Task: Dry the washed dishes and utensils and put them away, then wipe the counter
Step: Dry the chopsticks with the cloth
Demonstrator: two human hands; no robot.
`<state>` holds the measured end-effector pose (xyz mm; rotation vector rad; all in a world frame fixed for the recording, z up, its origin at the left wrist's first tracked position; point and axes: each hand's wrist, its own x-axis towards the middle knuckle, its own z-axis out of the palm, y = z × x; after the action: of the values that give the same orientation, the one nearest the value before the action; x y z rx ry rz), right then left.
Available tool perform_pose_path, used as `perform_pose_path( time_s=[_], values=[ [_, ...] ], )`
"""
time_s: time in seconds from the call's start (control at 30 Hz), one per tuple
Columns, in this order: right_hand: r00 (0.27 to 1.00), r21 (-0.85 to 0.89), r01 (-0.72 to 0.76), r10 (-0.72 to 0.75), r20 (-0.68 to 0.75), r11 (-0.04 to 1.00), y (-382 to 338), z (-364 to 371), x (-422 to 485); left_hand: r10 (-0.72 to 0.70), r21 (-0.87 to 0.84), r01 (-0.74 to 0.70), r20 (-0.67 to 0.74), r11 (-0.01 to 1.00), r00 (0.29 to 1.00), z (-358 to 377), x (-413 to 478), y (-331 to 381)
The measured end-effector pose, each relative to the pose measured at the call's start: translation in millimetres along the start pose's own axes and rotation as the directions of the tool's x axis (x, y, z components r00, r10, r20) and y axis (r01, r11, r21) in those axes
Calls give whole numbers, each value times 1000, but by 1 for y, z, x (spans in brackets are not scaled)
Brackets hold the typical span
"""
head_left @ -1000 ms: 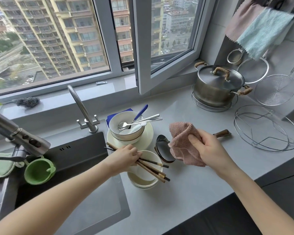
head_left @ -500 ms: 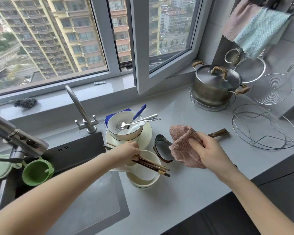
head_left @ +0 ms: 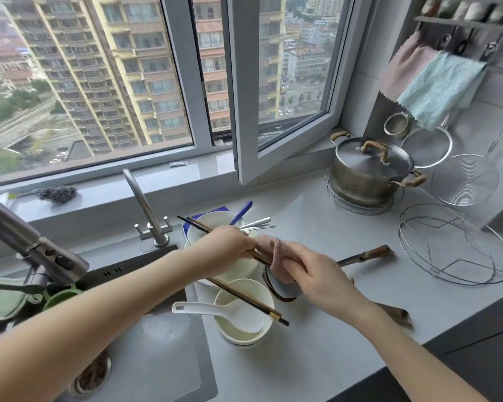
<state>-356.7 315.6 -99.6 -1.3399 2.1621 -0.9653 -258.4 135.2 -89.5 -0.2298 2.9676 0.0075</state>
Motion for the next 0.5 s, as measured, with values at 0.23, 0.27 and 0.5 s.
perform_pose_path(
  time_s=[0.23, 0.27, 0.5],
  values=[
    [1000, -282, 14, -11, 12, 959, -20, -10, 18, -64, 31, 61, 90, 998, 994, -60, 11, 5],
    [1000, -270, 2, -6, -14, 963, -21, -9, 19, -46, 22, 45, 64, 999, 997, -70, 10, 7],
    [980, 541, -138, 194, -49, 830, -24, -19, 29, -472, -471, 148, -706, 870, 528, -70, -38, 26]
  ],
)
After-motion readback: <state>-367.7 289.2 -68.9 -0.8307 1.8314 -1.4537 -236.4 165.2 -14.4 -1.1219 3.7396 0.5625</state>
